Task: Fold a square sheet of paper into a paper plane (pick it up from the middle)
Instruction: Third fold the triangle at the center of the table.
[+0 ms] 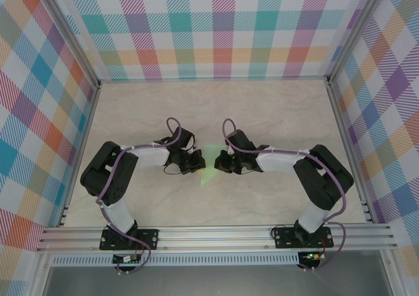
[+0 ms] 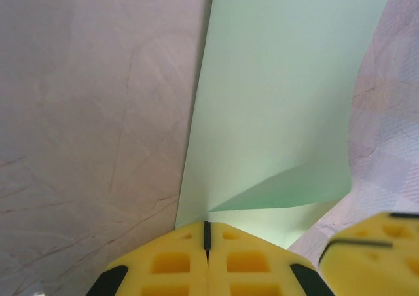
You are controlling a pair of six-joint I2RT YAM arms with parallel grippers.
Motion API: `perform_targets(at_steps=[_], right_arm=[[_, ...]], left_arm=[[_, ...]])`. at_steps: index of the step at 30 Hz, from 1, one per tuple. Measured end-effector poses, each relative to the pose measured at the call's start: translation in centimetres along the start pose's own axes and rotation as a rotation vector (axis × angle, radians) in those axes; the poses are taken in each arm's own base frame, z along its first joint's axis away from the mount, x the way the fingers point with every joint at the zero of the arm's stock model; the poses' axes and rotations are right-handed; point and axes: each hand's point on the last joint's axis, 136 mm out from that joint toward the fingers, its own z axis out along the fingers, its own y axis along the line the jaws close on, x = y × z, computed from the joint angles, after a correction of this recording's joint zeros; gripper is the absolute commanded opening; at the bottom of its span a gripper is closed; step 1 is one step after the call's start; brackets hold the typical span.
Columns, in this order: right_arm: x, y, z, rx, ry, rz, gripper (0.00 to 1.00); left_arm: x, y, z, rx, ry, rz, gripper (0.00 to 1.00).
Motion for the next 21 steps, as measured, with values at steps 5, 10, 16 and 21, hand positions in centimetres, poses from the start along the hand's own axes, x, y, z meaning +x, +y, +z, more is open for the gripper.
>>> perform_targets(at_steps=[5, 10, 16, 21], right_arm=[[-0.6, -1.4, 0.2, 0.032, -0.005, 0.03, 0.06], [-0.2, -2.8, 0.8, 0.081, 0.011, 0.052, 0.06], [-0.2, -2.9, 0.7, 0.089, 0.005, 0.057, 0.06], [-0.4, -1.7, -0.2, 0.052, -0.004, 0.037, 0.06]], left_arm=[[0.0, 0.0, 0.0, 0.0, 0.0, 0.0, 0.0], [0.0, 0.0, 0.0, 0.0, 0.0, 0.0, 0.0], [0.0, 0.0, 0.0, 0.0, 0.0, 0.0, 0.0], [0.0, 0.0, 0.0, 0.0, 0.0, 0.0, 0.0]])
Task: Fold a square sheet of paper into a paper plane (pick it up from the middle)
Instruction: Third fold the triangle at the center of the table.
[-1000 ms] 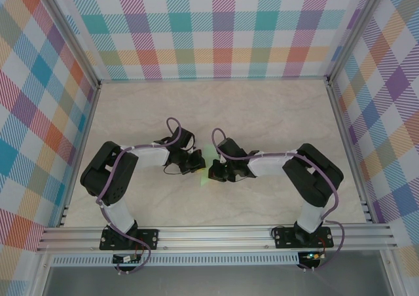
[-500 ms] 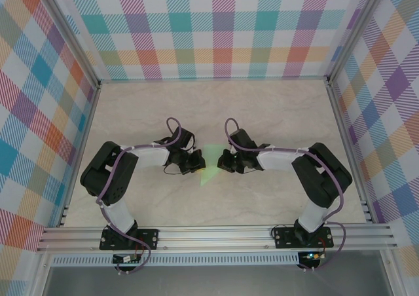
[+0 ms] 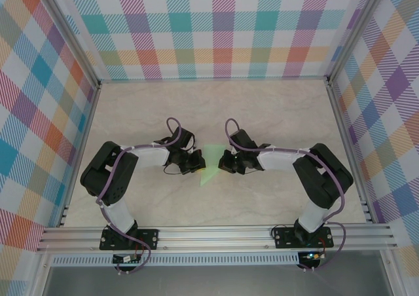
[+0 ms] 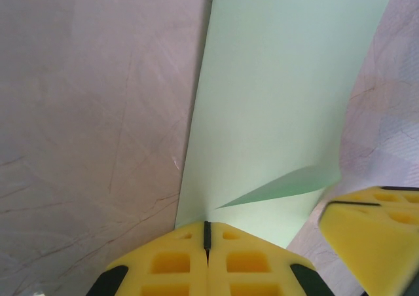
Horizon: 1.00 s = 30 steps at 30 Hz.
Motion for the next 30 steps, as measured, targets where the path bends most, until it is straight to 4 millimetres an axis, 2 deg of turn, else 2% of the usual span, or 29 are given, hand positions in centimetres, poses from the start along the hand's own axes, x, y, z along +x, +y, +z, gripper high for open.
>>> perform_targets(at_steps=[6, 15, 20, 22, 25, 30], right_arm=[[-0.3, 0.1, 0.0, -0.006, -0.002, -0.002, 0.06], [-1.0, -2.0, 0.6, 0.051, -0.021, 0.054, 0.06], [-1.5, -3.3, -1.0, 0.096, -0.093, 0.086, 0.06], [-1.8, -2.9, -2.1, 0.083, -0.124, 0.082, 0.07], [-2.5, -1.2, -2.9, 0.016, -0.15, 0.06, 0.07], [-1.1, 1.1, -1.6, -0.063, -0.068, 0.013, 0.06]], left_arm=[[0.0, 0.0, 0.0, 0.0, 0.0, 0.0, 0.0], [0.0, 0.0, 0.0, 0.0, 0.0, 0.0, 0.0], [0.0, 0.0, 0.0, 0.0, 0.0, 0.0, 0.0], [0.0, 0.0, 0.0, 0.0, 0.0, 0.0, 0.0], [0.0, 0.0, 0.0, 0.0, -0.001, 0.0, 0.0], [0.0, 0.0, 0.0, 0.0, -0.001, 0.0, 0.0]])
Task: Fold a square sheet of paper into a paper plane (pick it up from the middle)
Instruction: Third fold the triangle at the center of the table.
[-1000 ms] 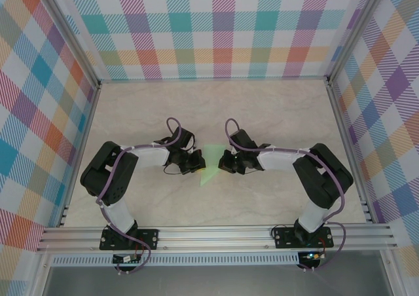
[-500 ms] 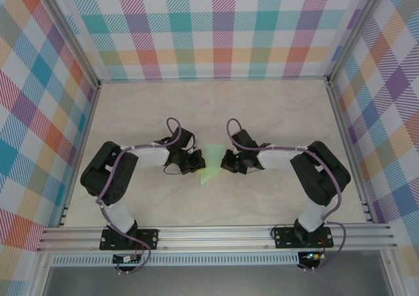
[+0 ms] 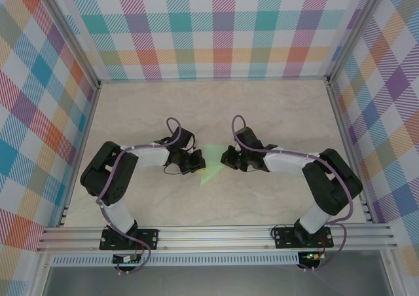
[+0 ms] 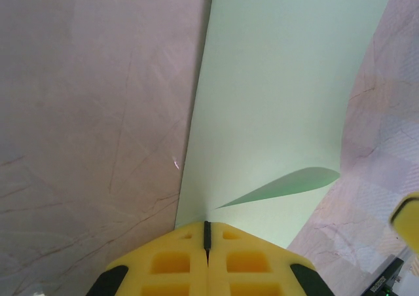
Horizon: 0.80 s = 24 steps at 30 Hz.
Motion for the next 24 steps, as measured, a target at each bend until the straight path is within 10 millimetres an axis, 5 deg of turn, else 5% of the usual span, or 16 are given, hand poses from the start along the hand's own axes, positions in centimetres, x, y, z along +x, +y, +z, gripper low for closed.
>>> perform_targets(at_steps=[7, 16, 24], right_arm=[[2.8, 0.5, 2.4, -0.037, 0.129, -0.014, 0.05], [3.3, -0.4, 3.3, -0.022, 0.158, 0.002, 0.05], [3.2, -0.7, 3.6, -0.01, 0.154, 0.024, 0.05]], left_arm=[[0.0, 0.0, 0.0, 0.0, 0.001, 0.0, 0.0], [0.1, -0.2, -0.2, -0.004, 0.01, -0.005, 0.08], [-0.3, -2.9, -3.2, 0.065, -0.045, 0.016, 0.22]])
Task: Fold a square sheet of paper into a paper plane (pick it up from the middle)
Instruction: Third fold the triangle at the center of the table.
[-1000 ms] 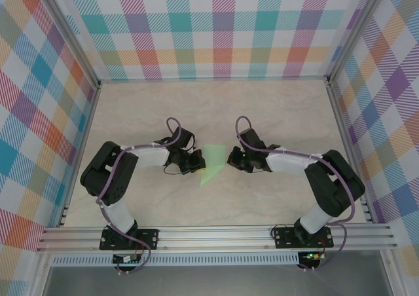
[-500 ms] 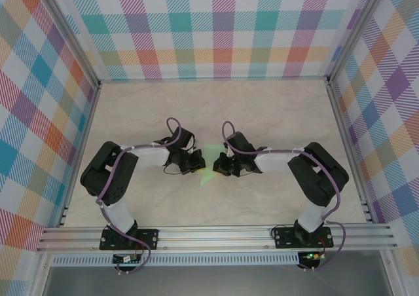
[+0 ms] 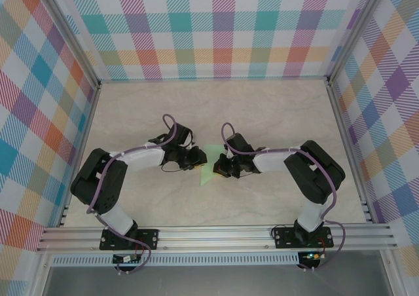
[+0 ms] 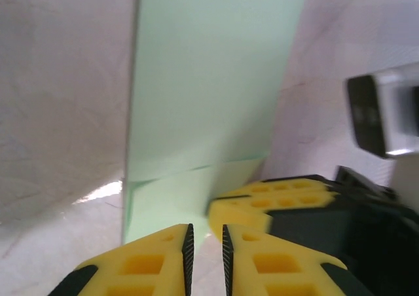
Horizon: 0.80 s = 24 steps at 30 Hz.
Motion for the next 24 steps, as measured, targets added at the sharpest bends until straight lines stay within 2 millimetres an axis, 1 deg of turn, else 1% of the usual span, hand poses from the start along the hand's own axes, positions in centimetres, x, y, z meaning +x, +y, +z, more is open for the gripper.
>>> perform_targets(at_steps=[2, 5, 10, 13, 16, 24], right_arm=[[0.0, 0.0, 0.0, 0.0, 0.0, 0.006, 0.05], [0.0, 0.0, 0.0, 0.0, -0.001, 0.01, 0.05], [-0.1, 0.0, 0.0, 0.002, -0.003, 0.02, 0.05], [-0.1, 0.0, 0.0, 0.002, -0.004, 0.025, 0.05], [-0.1, 0.0, 0.0, 0.002, -0.004, 0.025, 0.05], [-0.1, 0.0, 0.0, 0.003, -0.004, 0.025, 0.05]], left_arm=[[0.1, -0.8, -0.7, 0.029, -0.015, 0.002, 0.2], [1.1, -1.0, -0.9, 0.056, -0.009, -0.012, 0.16], [4.3, 0.6, 0.3, 0.054, 0.063, -0.07, 0.1], [5.8, 1.0, 0.9, 0.051, 0.095, -0.091, 0.08], [6.3, 1.4, 1.3, 0.047, 0.103, -0.103, 0.08], [6.8, 2.8, 2.1, 0.018, 0.117, -0.131, 0.07]])
